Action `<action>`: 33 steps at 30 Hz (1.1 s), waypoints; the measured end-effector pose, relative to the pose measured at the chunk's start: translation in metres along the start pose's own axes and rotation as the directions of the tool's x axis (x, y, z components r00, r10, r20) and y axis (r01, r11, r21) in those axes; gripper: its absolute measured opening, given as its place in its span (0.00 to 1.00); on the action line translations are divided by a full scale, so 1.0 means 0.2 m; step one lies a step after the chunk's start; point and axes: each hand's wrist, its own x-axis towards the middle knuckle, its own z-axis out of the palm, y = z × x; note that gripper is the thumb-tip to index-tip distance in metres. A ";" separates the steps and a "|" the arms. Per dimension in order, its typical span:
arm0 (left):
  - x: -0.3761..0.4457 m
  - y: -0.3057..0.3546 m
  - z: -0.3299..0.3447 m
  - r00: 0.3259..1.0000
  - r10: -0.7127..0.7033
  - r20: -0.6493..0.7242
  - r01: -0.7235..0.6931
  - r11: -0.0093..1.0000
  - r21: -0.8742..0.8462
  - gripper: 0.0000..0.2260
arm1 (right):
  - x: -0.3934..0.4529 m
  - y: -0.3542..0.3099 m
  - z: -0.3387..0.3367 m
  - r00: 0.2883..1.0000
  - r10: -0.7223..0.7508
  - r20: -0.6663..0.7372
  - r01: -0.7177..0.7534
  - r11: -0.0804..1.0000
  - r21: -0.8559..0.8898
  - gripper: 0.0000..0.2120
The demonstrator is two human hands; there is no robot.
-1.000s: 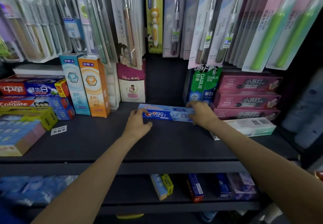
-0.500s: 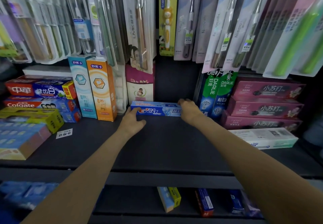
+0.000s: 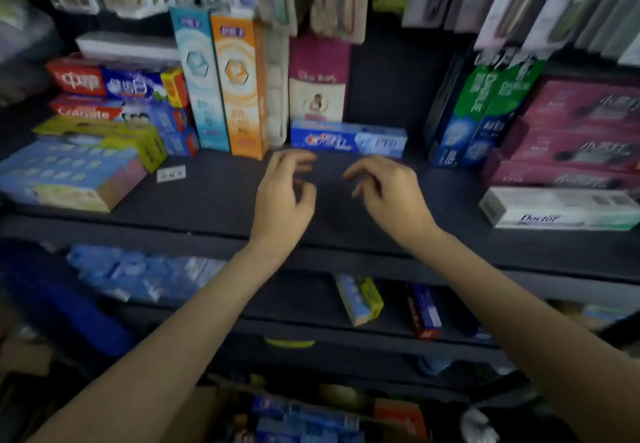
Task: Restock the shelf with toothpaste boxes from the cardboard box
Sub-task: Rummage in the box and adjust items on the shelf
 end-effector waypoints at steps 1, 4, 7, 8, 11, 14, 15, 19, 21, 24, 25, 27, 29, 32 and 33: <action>-0.14 0.02 -0.04 0.997 0.078 -0.003 -0.078 0.997 -0.011 0.13 | -0.10 -0.08 0.02 0.996 -0.083 0.032 0.081 0.996 0.047 0.14; -0.64 -0.07 -0.14 0.980 0.115 0.161 -0.119 0.993 0.012 0.11 | -0.51 -0.21 0.19 0.934 -0.245 0.260 0.220 0.968 0.119 0.12; -1.13 -0.32 -0.20 0.911 -0.058 0.408 -0.019 0.983 0.182 0.08 | -1.02 -0.14 0.48 0.795 -0.190 0.577 0.177 0.981 0.078 0.10; -1.28 -0.43 -0.21 0.851 -0.161 0.500 0.006 0.954 0.298 0.09 | -1.18 -0.08 0.61 0.729 -0.127 0.673 0.162 0.987 0.011 0.09; -1.70 -0.77 -0.16 0.594 -0.524 0.610 0.203 0.831 0.518 0.17 | -1.62 0.11 0.98 0.414 0.174 0.893 -0.004 0.982 -0.189 0.12; -2.00 -1.01 -0.08 0.406 -0.690 0.599 0.303 0.720 0.624 0.21 | -1.91 0.24 1.25 0.202 0.379 0.903 -0.060 0.925 -0.374 0.18; -2.07 -1.06 -0.06 0.373 -0.710 0.597 0.321 0.703 0.635 0.22 | -1.97 0.27 1.32 0.166 0.419 0.892 -0.049 0.907 -0.417 0.20; -2.23 -1.28 0.02 0.332 -0.726 0.602 0.350 0.688 0.636 0.18 | -2.15 0.41 1.56 0.181 0.460 0.869 0.035 0.880 -0.473 0.31; -2.26 -1.36 0.06 0.349 -0.722 0.598 0.351 0.692 0.631 0.17 | -2.19 0.44 1.67 0.204 0.421 0.884 0.087 0.892 -0.444 0.35; -2.28 -1.44 0.14 0.394 -0.704 0.590 0.363 0.709 0.604 0.16 | -2.22 0.45 1.83 0.247 0.441 0.863 0.137 0.865 -0.482 0.38; -2.29 -1.46 0.16 0.408 -0.694 0.594 0.365 0.720 0.590 0.16 | -2.22 0.44 1.89 0.258 0.454 0.853 0.140 0.856 -0.498 0.39; -2.30 -1.47 0.19 0.430 -0.672 0.603 0.362 0.740 0.567 0.15 | -2.20 0.42 1.99 0.262 0.477 0.839 0.117 0.847 -0.518 0.35; -2.30 -1.48 0.20 0.441 -0.666 0.602 0.366 0.746 0.557 0.15 | -2.15 0.39 2.03 0.254 0.496 0.830 0.125 0.834 -0.537 0.26; -2.25 -1.43 0.16 0.429 -0.653 0.624 0.357 0.757 0.547 0.17 | -2.11 0.33 1.96 0.183 0.464 0.867 0.096 0.869 -0.485 0.20; -2.21 -1.41 0.14 0.427 -0.632 0.647 0.345 0.775 0.530 0.19 | -2.09 0.32 1.91 0.145 0.426 0.893 0.027 0.900 -0.434 0.17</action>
